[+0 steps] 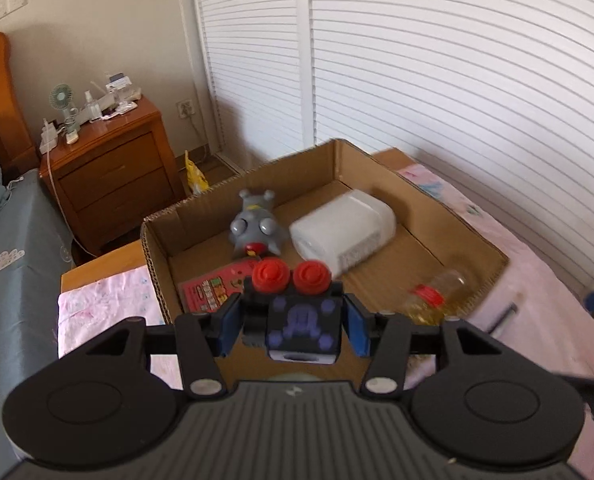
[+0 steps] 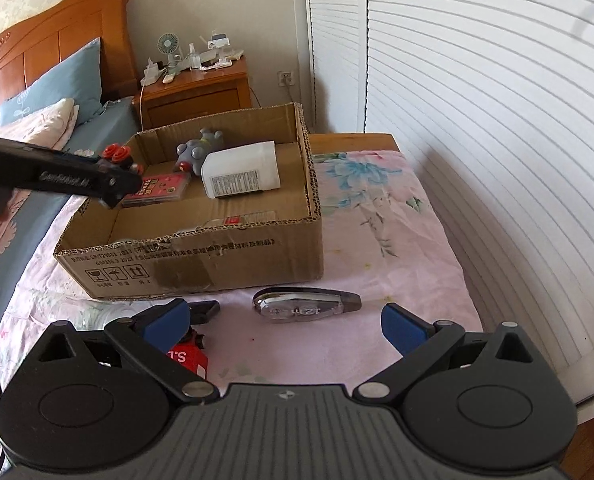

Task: Organize rigid objects
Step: 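Carry jar and cube into cardboard box and open both tools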

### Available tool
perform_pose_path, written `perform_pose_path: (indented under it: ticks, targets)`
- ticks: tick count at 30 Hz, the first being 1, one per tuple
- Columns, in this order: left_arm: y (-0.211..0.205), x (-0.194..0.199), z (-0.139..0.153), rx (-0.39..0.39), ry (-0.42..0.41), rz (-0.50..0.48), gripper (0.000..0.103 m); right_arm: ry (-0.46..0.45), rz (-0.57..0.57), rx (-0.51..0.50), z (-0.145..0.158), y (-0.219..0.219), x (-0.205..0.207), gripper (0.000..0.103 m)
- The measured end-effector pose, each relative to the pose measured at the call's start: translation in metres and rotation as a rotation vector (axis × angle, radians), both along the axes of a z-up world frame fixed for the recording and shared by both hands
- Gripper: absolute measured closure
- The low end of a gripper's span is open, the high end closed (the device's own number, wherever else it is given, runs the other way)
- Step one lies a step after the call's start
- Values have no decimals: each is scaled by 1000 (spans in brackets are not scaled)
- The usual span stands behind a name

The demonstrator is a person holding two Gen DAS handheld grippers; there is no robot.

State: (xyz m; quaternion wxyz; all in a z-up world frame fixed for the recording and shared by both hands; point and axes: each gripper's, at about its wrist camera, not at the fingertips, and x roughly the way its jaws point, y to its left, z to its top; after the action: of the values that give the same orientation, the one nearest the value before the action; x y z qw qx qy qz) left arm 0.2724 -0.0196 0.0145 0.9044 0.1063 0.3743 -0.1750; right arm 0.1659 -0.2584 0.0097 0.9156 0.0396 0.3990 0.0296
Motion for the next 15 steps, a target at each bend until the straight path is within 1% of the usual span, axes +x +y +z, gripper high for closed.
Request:
perform_pose_path:
  ticks: [1,2,3,5,11,15]
  targets:
    - [1,2,-1,-6,5,8,23,3,-1,0,-1,0,0,0]
    - [3,2,-1,-13,3,21,8,4,-2,0,-1,-1,0,0]
    - [5,0,-1,-18,-9,37,6,6,-1,0,-2,-1,1,0]
    - [8,-6,1,-17,-29,40,6,9,0,-2,-3,0,2,0]
    - [20,-30,3,-29,-10,52,3,15,9,6,-4,5,2,0]
    - [27,-50,4,-29,-24,67,2,7,20,-1,-1,10,-2,0]
